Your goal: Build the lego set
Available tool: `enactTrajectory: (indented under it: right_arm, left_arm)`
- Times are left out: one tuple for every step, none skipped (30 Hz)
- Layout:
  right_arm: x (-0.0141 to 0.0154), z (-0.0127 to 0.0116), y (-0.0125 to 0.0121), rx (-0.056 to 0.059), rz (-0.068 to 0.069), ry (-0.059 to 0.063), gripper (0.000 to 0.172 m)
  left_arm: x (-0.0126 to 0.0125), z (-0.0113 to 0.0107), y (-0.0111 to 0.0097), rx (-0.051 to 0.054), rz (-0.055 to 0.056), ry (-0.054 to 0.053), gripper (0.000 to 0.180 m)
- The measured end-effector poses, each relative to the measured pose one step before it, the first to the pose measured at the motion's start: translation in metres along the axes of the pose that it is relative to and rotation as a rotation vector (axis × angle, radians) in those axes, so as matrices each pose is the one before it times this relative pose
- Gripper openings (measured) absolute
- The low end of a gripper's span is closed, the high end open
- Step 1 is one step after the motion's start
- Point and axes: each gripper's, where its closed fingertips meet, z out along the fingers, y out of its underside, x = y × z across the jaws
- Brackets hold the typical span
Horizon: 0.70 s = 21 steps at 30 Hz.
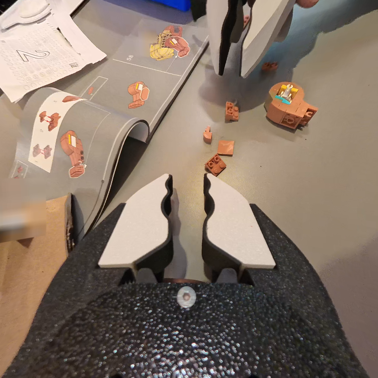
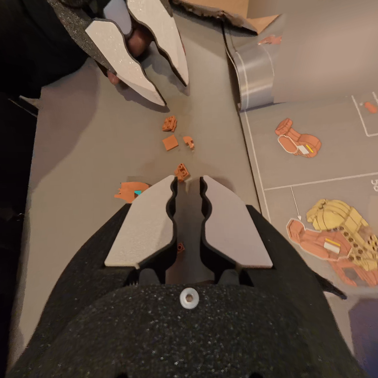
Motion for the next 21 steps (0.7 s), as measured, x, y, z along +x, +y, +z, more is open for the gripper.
enactTrajectory:
  right_arm:
    - [-0.00042, -0.00237, 0.00314, 0.0106, 0.0102, 0.0132, 0.02]
    - [-0.00058, -0.00268, 0.00288, 0.0137, 0.0111, 0.0121, 0.02]
    - [-0.00026, -0.00321, 0.00203, 0.0178, 0.0107, 0.0144, 0.02]
    - [0.00005, -0.00347, 0.00117, 0.0217, 0.0106, 0.0162, 0.02]
    - [-0.0002, -0.00359, 0.00051, 0.0244, 0.0104, 0.0136, 0.02]
    - [-0.00082, -0.00326, 0.00043, 0.025, 0.0102, 0.0093, 0.02]
    - [-0.00096, -0.0027, 0.00049, 0.0245, 0.0095, 0.0073, 0.02]
    - [-0.00113, -0.00182, 0.00071, 0.0231, 0.0073, 0.0058, 0.02]
    - [-0.00136, -0.00108, 0.00083, 0.0201, 0.0043, 0.0035, 0.02]
    - [-0.00158, -0.00057, 0.00108, 0.0146, 0.0002, 0.0028, 0.019]
    - [-0.00145, -0.00034, 0.00053, 0.01, -0.0065, 0.0045, 0.019]
    - [-0.00142, -0.00024, -0.00042, 0.009, -0.0152, 0.0058, 0.019]
    - [-0.00145, -0.00023, -0.00165, 0.0118, -0.0209, 0.0052, 0.019]
    - [-0.00118, -0.00002, -0.00256, 0.0147, -0.0185, 0.0057, 0.019]
    - [-0.00102, 0.0001, -0.00309, 0.016, -0.0106, 0.0041, 0.019]
    - [-0.00197, 0.00006, -0.00376, 0.021, -0.0048, -0.0047, 0.019]
    - [-0.00249, -0.0001, -0.00403, 0.0277, 0.0004, -0.0084, 0.019]
    - [-0.00158, -0.00025, -0.00386, 0.0284, 0.0072, -0.0043, 0.019]
    - [-0.00127, 0.00004, -0.00296, 0.0245, 0.0106, -0.0034, 0.02]
    - [-0.00082, -0.00004, -0.00266, 0.0234, 0.0103, -0.0017, 0.02]
    - [-0.00045, -0.00028, -0.00266, 0.023, 0.0095, 0.0013, 0.021]
  left_arm:
    - [0.0, -0.00024, 0.0004, -0.0011, -0.0042, 0.0035, 0.028]
    - [-0.00002, -0.00022, 0.00029, -0.0002, -0.0034, 0.0027, 0.028]
    - [0.00003, -0.00015, 0.0, 0.0009, -0.0027, 0.0023, 0.028]
    - [-0.00016, -0.00001, -0.00009, 0.0008, -0.0028, 0.0014, 0.028]
    - [-0.00026, 0.00009, 0.00009, -0.0011, -0.0033, 0.0003, 0.028]
    - [-0.00053, 0.00028, 0.00026, -0.0017, -0.0034, -0.0005, 0.028]
    - [-0.00068, 0.00014, 0.00008, -0.0014, -0.0041, -0.003, 0.028]
    - [-0.00101, 0.00021, -0.00001, -0.0006, -0.0043, -0.004, 0.028]
    - [-0.001, 0.00012, -0.00045, 0.0025, -0.0026, -0.0045, 0.028]
    - [-0.00181, -0.00016, -0.00112, 0.0072, 0.0011, -0.0101, 0.028]
    - [-0.00229, -0.00046, -0.00205, 0.0136, 0.0049, -0.0132, 0.027]
    - [-0.00228, -0.00066, -0.00316, 0.0203, 0.0062, -0.0107, 0.027]
    - [-0.00241, -0.00047, -0.00484, 0.0289, 0.006, -0.0084, 0.027]
    - [-0.00282, -0.00028, -0.00592, 0.0339, 0.0009, -0.0091, 0.026]
    - [-0.00266, -0.00002, -0.00683, 0.0364, -0.0051, -0.0059, 0.025]
    - [-0.00236, 0.00052, -0.00768, 0.0385, -0.0076, -0.002, 0.025]
    - [-0.00276, 0.00123, -0.00827, 0.0404, -0.0071, -0.0047, 0.025]
    - [-0.00372, 0.00211, -0.00837, 0.0359, -0.0065, -0.0118, 0.025]
    - [-0.00338, 0.00293, -0.00834, 0.0324, -0.0012, -0.0125, 0.025]
    - [-0.00299, 0.00337, -0.00866, 0.0338, 0.0083, -0.0131, 0.026]
    - [-0.00243, 0.00381, -0.00826, 0.0338, 0.016, -0.0122, 0.026]
